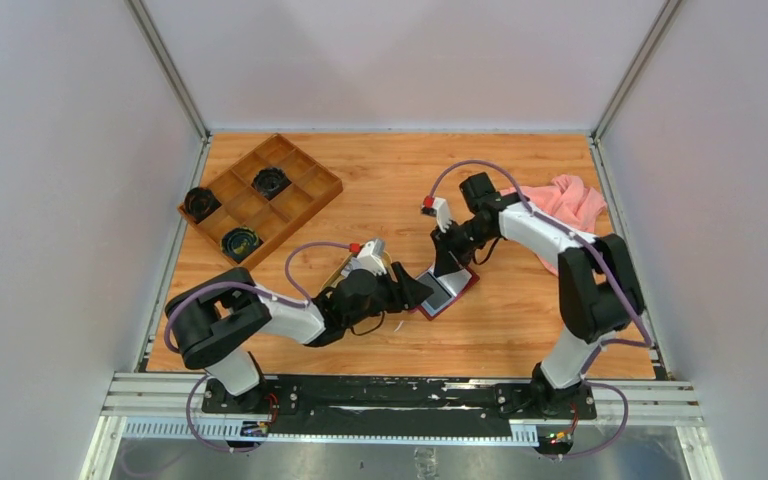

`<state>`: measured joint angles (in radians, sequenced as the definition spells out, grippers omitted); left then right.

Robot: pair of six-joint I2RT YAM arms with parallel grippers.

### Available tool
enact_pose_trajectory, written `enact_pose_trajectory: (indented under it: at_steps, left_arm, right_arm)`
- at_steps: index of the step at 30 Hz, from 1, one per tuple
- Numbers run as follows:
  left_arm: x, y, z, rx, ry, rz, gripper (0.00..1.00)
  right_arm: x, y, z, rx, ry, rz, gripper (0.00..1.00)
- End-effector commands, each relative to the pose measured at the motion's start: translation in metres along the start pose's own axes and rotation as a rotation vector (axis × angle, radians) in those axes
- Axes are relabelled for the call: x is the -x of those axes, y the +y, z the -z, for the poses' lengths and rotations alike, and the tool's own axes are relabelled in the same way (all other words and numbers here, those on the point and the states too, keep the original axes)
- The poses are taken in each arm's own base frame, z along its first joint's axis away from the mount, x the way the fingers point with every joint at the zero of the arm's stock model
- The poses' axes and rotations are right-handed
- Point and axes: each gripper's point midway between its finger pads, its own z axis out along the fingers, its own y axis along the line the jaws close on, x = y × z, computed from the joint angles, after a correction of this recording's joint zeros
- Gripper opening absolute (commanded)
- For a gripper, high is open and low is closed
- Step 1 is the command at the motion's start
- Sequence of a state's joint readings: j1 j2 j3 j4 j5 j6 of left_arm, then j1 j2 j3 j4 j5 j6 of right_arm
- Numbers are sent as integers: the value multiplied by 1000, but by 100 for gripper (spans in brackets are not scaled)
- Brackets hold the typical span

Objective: Put the credit cards into the card holder
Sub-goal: Insert the credit card into the card holder.

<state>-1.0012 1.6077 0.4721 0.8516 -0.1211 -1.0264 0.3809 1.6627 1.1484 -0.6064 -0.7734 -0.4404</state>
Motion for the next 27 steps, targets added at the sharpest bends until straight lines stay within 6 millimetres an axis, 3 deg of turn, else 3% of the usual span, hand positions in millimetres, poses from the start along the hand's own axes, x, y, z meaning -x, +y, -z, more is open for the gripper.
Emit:
enact_pose_trajectory:
  at_steps: [1,6,27]
  left_arm:
    - [2,12,3,42,-44,43,59]
    - [-3,15,0,49,-27,46,59]
    - [-13,34,-9,83,-32,81,53]
  right_arm:
    - [-22,-10,-13,-23,131,-47,11]
    - [-38,-15,-27,-35,228,-57,10]
    - [-60,-29,-36,-68,341,-100,13]
